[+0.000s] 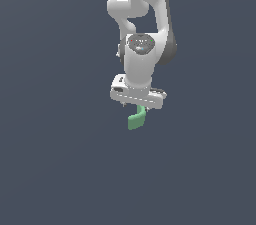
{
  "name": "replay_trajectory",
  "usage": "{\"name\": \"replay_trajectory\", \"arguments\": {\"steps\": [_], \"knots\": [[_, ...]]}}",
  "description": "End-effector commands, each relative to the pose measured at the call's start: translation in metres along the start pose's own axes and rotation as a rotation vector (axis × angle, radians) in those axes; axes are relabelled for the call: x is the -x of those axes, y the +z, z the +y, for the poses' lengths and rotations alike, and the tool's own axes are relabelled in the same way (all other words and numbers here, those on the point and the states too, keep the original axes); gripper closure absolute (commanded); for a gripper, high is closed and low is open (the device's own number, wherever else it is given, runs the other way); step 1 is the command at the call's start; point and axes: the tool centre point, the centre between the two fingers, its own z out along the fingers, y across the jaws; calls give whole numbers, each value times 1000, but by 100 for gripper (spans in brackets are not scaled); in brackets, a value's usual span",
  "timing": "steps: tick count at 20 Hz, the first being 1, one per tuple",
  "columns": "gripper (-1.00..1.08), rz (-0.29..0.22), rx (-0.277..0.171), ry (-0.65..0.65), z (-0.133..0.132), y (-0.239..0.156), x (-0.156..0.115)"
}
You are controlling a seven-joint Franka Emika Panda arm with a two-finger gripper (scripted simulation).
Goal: Pick up the object and move it to a goal position.
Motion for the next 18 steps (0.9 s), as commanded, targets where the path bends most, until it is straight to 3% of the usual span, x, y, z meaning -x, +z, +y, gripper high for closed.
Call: {"name": "replay_trajectory", "arguments": {"steps": [1, 10, 18], "knots": [[-92, 2, -1, 58, -4, 2, 2], [-92, 6, -3, 196, -14, 7, 9], [-92, 7, -4, 235, -17, 8, 10]]}}
